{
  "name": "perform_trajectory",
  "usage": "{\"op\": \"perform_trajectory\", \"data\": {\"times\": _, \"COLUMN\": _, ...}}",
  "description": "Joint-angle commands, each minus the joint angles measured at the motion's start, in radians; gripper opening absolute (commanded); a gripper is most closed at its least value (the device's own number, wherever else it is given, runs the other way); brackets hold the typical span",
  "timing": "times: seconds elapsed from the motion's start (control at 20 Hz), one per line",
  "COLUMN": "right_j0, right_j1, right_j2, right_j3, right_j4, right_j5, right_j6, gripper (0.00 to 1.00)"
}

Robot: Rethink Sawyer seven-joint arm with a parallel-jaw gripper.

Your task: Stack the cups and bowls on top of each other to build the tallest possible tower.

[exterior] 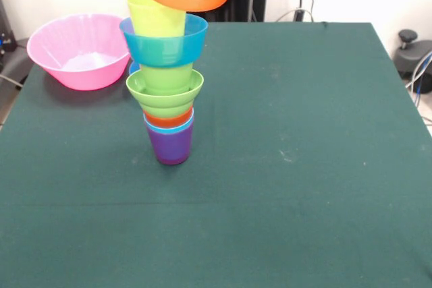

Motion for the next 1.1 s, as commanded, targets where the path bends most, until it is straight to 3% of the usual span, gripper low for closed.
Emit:
{"op": "perform_trajectory", "data": {"times": 0.05, "right_j0": -0.015, "right_j1": 0.034, "right_j2": 0.064, "right_j3": 0.066, "right_j4": -0.052, "right_j5": 0.008, "right_j6": -0.066, "gripper": 0.00}}
{"op": "perform_trajectory", "data": {"times": 1.1, "right_j0": -0.099, "right_j1": 0.067, "right_j2": 0.132, "right_j3": 0.137, "right_j4": -0.108, "right_j5": -0.085, "right_j6": -0.066, "gripper": 0.00}}
